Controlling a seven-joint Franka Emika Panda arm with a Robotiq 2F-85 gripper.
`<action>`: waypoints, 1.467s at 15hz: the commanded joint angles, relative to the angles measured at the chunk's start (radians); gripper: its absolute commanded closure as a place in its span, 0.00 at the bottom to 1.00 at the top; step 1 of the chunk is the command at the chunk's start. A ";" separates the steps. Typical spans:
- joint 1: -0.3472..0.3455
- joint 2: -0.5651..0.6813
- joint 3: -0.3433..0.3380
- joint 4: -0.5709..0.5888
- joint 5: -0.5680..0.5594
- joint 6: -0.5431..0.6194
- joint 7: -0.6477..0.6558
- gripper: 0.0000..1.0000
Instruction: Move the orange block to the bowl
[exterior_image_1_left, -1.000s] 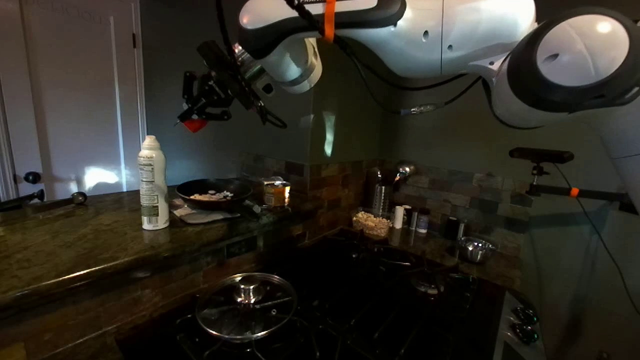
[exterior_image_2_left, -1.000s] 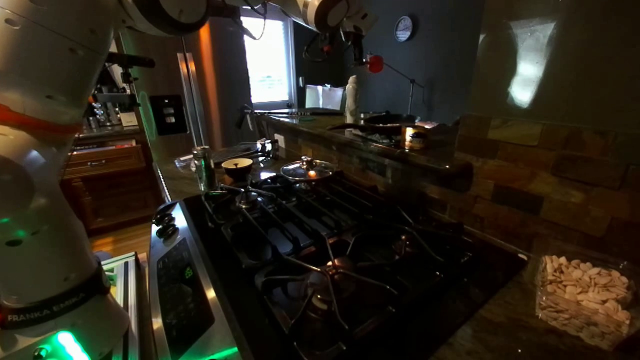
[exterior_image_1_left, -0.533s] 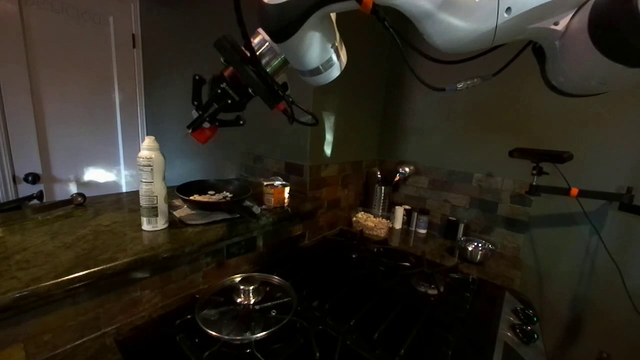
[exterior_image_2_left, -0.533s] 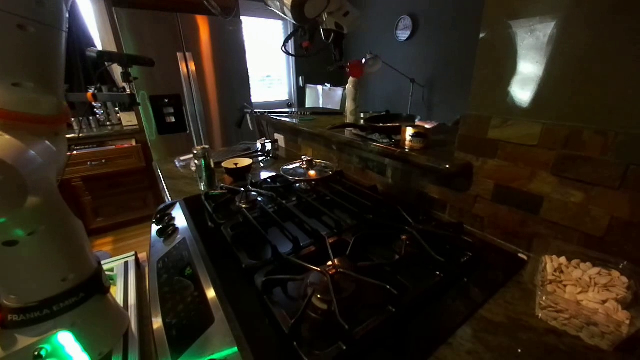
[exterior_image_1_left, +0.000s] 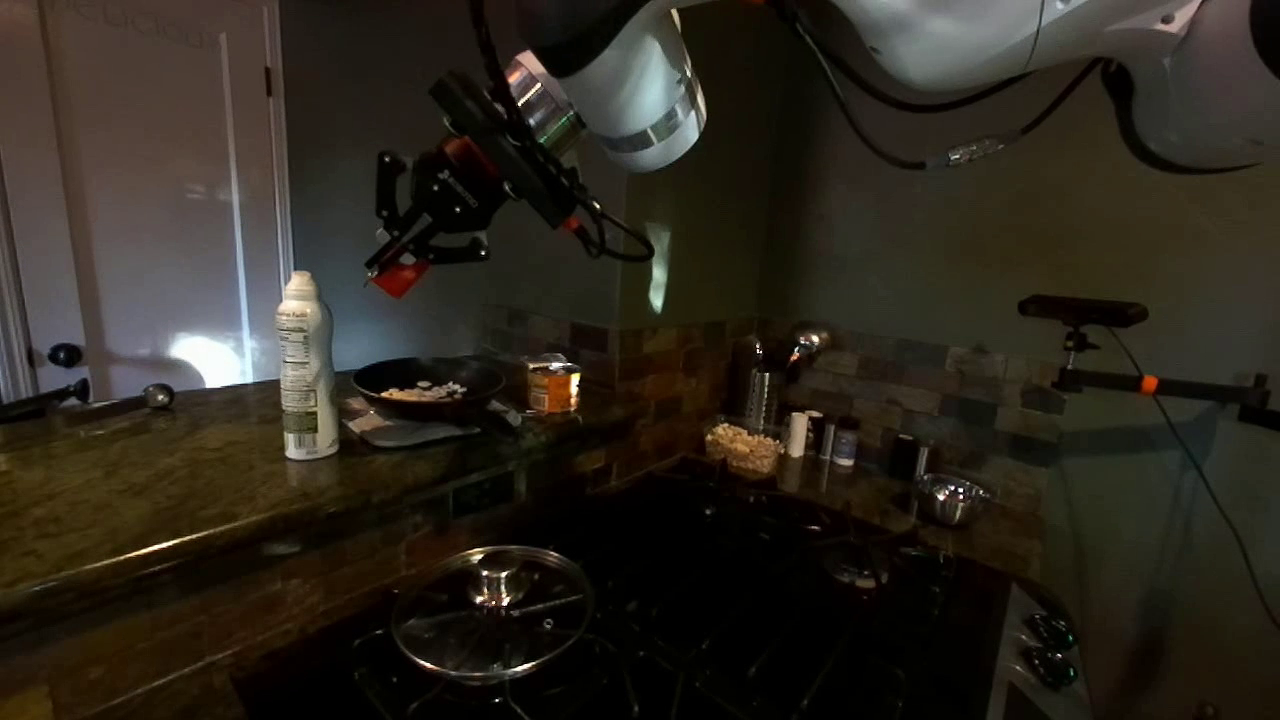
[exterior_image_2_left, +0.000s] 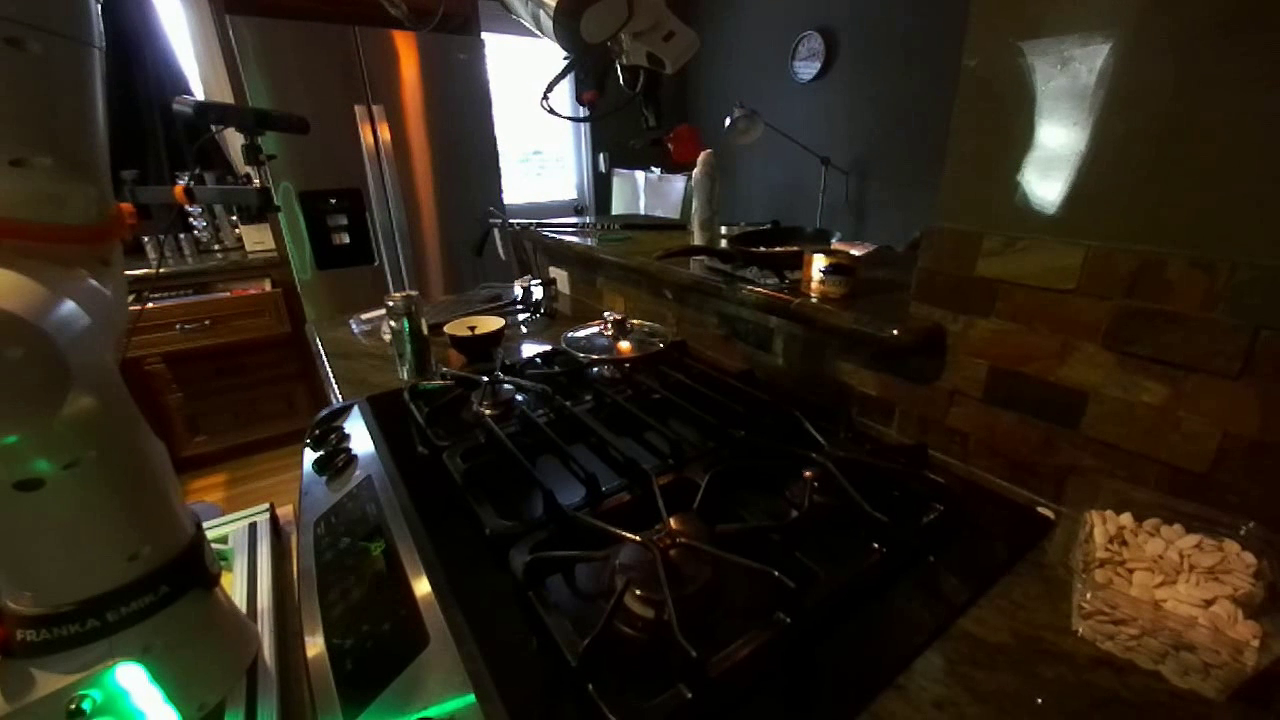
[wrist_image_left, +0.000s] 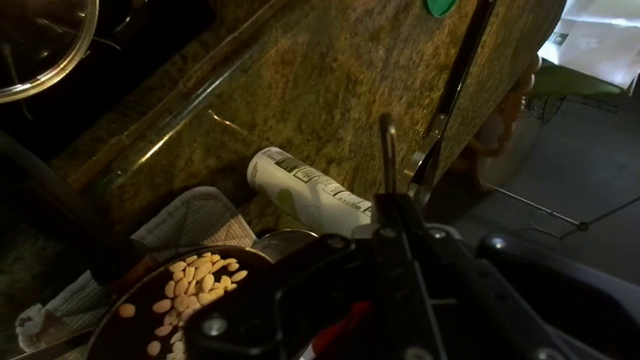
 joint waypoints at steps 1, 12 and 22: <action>0.042 0.000 -0.047 0.005 0.012 -0.006 -0.004 0.96; 0.093 -0.317 -0.020 -0.499 0.454 -0.292 -0.491 0.99; 0.157 -0.185 -0.014 -0.373 0.481 -0.459 -0.555 0.99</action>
